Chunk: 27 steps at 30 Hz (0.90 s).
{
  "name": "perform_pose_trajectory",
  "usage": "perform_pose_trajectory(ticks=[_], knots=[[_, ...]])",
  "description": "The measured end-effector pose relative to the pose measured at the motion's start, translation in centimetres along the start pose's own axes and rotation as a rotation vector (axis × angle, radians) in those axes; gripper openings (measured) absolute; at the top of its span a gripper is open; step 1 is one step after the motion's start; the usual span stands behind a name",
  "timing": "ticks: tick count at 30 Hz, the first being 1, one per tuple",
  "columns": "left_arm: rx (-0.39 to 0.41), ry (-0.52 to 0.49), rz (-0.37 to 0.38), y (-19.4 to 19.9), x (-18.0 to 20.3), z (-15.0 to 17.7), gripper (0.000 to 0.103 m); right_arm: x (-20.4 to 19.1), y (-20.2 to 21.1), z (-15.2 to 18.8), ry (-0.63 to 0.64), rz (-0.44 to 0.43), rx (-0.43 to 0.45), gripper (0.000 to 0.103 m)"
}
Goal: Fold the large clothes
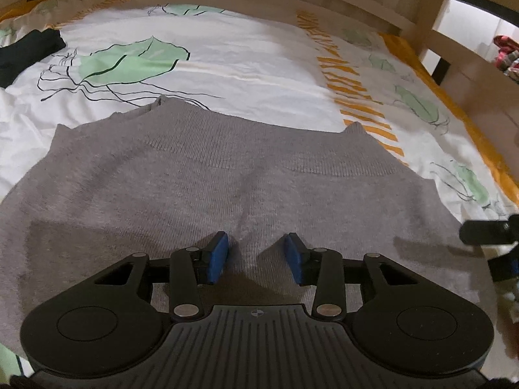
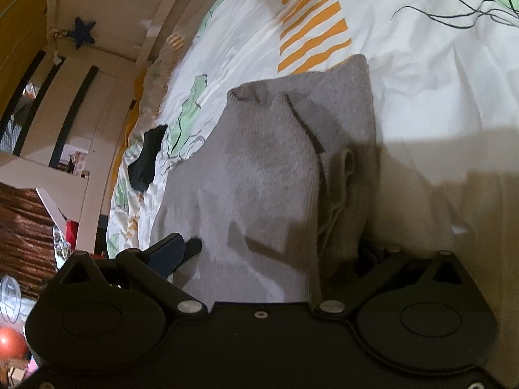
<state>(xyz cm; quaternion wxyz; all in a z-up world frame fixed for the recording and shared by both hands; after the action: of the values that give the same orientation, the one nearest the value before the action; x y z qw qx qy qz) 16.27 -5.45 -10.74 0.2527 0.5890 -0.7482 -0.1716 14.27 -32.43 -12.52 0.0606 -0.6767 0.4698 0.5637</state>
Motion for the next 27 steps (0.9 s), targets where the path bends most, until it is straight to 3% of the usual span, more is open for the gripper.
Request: perform_pose_trajectory(ticks=[4,6,7,8,15,20,25,27], knots=[[0.025,-0.005,0.009,0.2,0.0,0.5,0.04,-0.4,0.0,0.6,0.034,-0.003,-0.011,0.101],[0.034,-0.008,0.011,0.3,0.0,0.5,0.04,-0.8,-0.2,1.0,0.08,0.019,-0.028,0.074],[0.035,-0.006,0.012,0.3,0.0,0.5,0.04,-0.8,-0.3,1.4,0.091,0.037,-0.038,0.044],[0.033,-0.003,0.016,0.3,0.0,0.5,0.04,-0.7,-0.5,1.8,0.093,0.053,-0.049,0.028],[0.06,0.011,0.058,4.1,-0.7,0.3,0.038,-2.5,1.0,1.8,0.095,0.044,0.038,0.025],[0.01,-0.064,0.09,2.6,-0.6,2.1,0.04,-6.0,2.1,1.3,0.14,0.055,0.09,0.025],[-0.051,0.047,0.18,3.0,-2.8,0.3,0.039,-12.2,1.1,0.9,0.253,0.043,0.089,0.025],[-0.054,0.082,0.172,3.8,-4.5,-0.7,0.039,-15.2,0.3,1.0,0.3,0.026,0.08,0.025]])
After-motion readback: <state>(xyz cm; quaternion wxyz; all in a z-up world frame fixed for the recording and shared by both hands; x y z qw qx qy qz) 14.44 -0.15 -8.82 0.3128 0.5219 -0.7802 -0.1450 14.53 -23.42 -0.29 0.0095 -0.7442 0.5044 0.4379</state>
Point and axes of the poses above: each gripper's, at about its wrist camera, not at the fingertips, and y roughly against the way its jaws point, x to its right, z to its underside, the point moved 4 cm from there along -y, roughly the way its jaws point, and after that the axes turned 15 degrees about x, right-handed, at the moved point
